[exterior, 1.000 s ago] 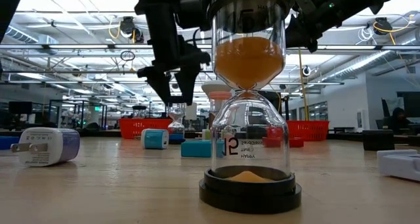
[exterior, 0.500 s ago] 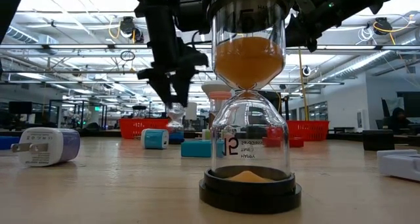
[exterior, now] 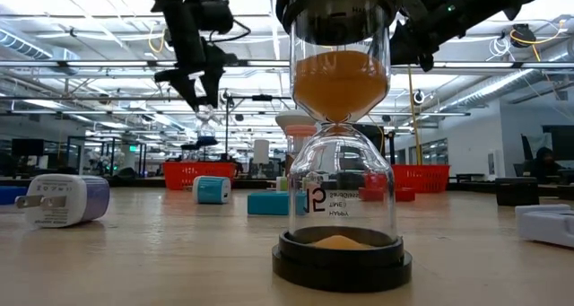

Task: Pick & Place Office items
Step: Put the blue hourglass into the top left red bin

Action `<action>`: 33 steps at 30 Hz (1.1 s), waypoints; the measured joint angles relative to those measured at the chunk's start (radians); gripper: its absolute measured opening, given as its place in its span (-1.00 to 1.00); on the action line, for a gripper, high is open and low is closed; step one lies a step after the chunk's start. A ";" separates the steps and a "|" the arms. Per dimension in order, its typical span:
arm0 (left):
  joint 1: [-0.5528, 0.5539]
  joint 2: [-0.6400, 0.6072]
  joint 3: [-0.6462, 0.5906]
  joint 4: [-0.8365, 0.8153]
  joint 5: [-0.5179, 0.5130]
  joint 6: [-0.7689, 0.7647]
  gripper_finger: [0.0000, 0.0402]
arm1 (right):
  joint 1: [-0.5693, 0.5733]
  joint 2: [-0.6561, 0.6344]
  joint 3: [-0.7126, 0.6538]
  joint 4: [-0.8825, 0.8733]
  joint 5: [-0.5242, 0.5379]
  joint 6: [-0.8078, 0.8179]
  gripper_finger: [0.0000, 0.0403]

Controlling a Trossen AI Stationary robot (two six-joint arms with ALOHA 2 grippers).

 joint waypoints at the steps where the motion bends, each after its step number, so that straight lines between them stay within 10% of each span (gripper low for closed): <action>1: 0.017 0.008 0.000 0.019 0.005 0.014 0.06 | -0.004 0.000 0.000 0.001 0.000 0.000 -1.00; 33: 0.158 0.377 0.166 0.109 -0.033 0.159 0.06 | -0.029 0.000 0.000 0.001 0.002 0.004 -1.00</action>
